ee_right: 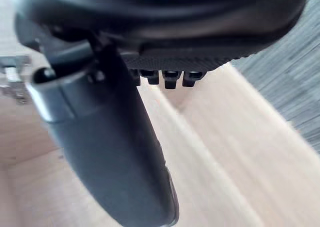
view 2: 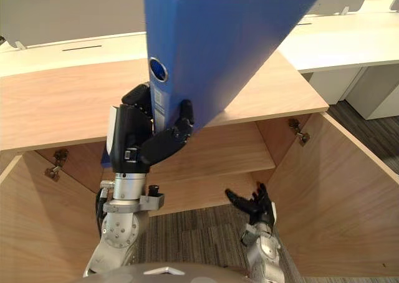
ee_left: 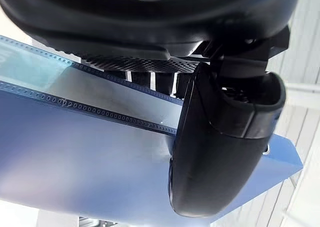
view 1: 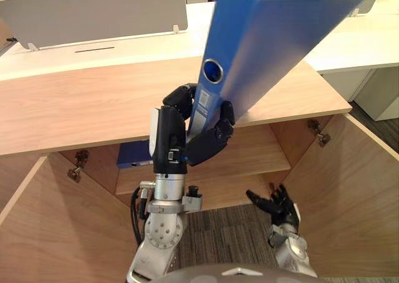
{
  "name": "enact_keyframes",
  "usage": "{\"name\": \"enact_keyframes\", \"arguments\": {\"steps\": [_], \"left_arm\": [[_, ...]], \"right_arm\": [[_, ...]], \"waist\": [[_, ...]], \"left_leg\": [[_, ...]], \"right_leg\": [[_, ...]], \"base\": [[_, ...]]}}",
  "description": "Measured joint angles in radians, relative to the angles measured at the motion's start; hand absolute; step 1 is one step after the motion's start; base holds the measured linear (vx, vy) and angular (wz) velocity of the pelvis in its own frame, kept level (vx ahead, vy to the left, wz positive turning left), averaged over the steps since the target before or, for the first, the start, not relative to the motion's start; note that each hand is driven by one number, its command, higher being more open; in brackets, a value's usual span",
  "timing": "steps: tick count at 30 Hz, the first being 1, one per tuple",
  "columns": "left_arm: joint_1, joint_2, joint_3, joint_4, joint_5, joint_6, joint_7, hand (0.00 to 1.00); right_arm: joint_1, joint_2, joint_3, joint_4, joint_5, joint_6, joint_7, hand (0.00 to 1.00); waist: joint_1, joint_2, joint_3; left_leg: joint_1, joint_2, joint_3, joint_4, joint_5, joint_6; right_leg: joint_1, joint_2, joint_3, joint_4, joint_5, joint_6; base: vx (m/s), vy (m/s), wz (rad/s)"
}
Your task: Walk over to the cabinet, pick up the folder, carry it to the office cabinet, place the folder inside the office cabinet, then close the office cabinet door
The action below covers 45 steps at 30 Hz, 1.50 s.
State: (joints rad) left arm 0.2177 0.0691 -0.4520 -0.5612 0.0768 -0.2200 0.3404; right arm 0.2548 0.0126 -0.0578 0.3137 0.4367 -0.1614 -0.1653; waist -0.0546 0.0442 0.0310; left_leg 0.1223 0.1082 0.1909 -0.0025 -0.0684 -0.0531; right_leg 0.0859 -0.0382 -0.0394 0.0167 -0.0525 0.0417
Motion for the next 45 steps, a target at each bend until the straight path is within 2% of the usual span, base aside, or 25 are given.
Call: {"name": "enact_keyframes", "arguments": {"steps": [5,7,15,17,26,31,40,45], "left_arm": [[0.0,0.0,0.003,-0.001,-0.088,0.0,-0.006,0.0],[0.0,0.0,0.008,-0.001,-0.188,0.0,-0.038,0.0],[0.001,0.001,0.092,-0.003,-0.535,0.0,-0.185,0.0],[0.001,0.001,0.108,-0.004,-0.566,0.0,-0.203,0.0],[0.014,0.0,0.167,-0.004,-0.579,0.0,-0.284,0.0],[0.049,0.003,0.167,0.017,-0.588,0.002,-0.376,0.0],[0.051,0.028,0.164,0.136,-0.621,0.006,-0.458,0.0],[0.051,0.047,0.164,0.212,-0.677,0.014,-0.488,0.0]], "right_arm": [[0.01,0.015,-0.01,-0.234,0.019,-0.048,-0.015,1.0],[0.016,0.022,-0.028,-0.338,0.019,-0.062,-0.02,1.0],[0.005,0.013,-0.065,-0.524,0.016,-0.067,-0.017,1.0],[-0.017,0.013,-0.075,-0.535,0.016,-0.067,-0.011,1.0],[-0.097,-0.057,-0.078,-0.606,0.018,-0.068,0.071,1.0],[-0.142,-0.136,-0.078,-0.647,0.019,-0.068,0.157,1.0],[-0.205,-0.255,-0.07,-0.639,0.015,-0.055,0.229,1.0],[-0.266,-0.327,-0.021,-0.557,0.022,-0.044,0.283,1.0]], "waist": [[0.001,0.001,0.0],[0.001,0.001,0.0],[0.001,0.001,-0.001],[0.001,0.001,-0.001],[0.009,0.001,-0.001],[0.019,0.001,-0.001],[0.022,0.001,-0.002],[0.022,-0.004,-0.007]], "left_leg": [[0.0,0.002,0.019,0.014,-0.012,-0.001],[-0.001,0.001,0.021,0.019,-0.015,0.001],[-0.002,0.001,0.022,0.023,-0.016,0.002],[-0.003,0.001,0.022,0.024,-0.016,0.002],[-0.005,-0.002,0.019,0.027,-0.016,0.002],[-0.006,-0.003,0.014,0.027,-0.015,0.002],[-0.017,-0.008,0.0,0.027,-0.012,0.005],[-0.019,-0.008,-0.009,0.027,-0.009,0.005]], "right_leg": [[-0.005,0.0,0.019,0.004,0.002,0.003],[-0.005,-0.001,0.021,0.004,0.003,0.004],[-0.006,-0.001,0.024,0.004,0.005,0.008],[-0.006,-0.002,0.025,0.004,0.006,0.01],[-0.005,-0.005,0.024,0.012,0.007,0.013],[-0.003,-0.008,0.02,0.015,0.006,0.015],[-0.005,-0.012,0.008,0.014,0.005,0.016],[-0.005,-0.013,0.0,0.015,0.005,0.016]], "base": [[-0.02,0.015,-0.11],[-0.01,0.009,-0.02],[0.0,0.0,0.0],[-0.03,0.013,0.0],[-0.01,0.004,0.0],[-0.01,0.006,0.02],[0.0,0.002,0.05],[-0.01,0.009,0.05]]}}
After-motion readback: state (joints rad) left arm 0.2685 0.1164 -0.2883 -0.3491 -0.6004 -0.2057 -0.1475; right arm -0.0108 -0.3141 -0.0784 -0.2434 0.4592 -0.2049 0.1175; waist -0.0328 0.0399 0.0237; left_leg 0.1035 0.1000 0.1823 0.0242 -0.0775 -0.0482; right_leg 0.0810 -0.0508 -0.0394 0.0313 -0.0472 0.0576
